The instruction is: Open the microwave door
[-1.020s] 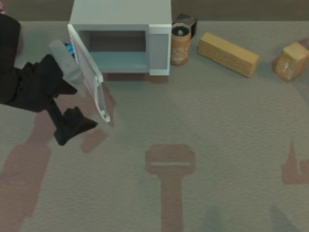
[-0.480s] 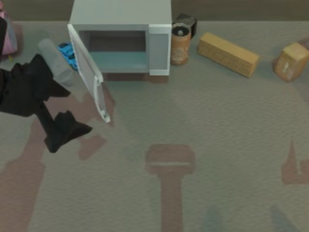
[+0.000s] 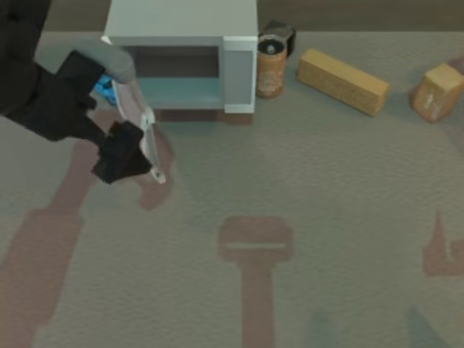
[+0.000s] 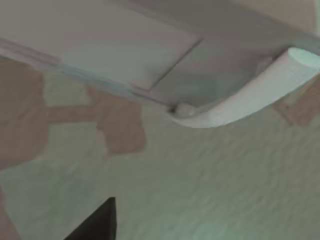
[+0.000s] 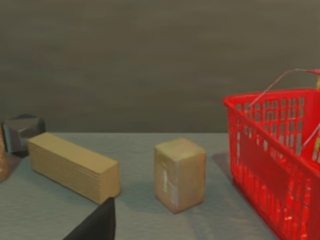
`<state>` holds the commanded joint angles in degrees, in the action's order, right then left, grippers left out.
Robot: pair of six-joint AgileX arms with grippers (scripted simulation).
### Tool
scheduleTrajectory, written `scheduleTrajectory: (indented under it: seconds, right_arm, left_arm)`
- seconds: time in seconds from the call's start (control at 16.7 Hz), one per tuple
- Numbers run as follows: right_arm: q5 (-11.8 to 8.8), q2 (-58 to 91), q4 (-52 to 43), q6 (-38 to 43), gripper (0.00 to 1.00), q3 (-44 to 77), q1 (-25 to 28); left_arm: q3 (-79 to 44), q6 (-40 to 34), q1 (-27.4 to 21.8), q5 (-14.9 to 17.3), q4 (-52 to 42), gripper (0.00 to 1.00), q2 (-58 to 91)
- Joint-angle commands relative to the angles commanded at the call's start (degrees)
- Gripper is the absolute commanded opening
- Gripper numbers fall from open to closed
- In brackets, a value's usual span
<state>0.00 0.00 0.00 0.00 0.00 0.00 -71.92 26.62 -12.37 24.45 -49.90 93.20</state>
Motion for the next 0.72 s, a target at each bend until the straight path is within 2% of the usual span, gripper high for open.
scheduleTrajectory:
  seconds: [0.18, 0.72]
  right_arm:
    - [0.00, 0.00, 0.00, 0.00, 1.00, 0.00, 0.00]
    - [0.00, 0.00, 0.00, 0.00, 1.00, 0.00, 0.00]
  left_arm:
    - [-14.86, -14.40, -3.16, -5.74, -10.33, 1.00, 7.27]
    - [-58.77, -66.00, -13.07, -25.45, -41.29, 1.00, 26.07]
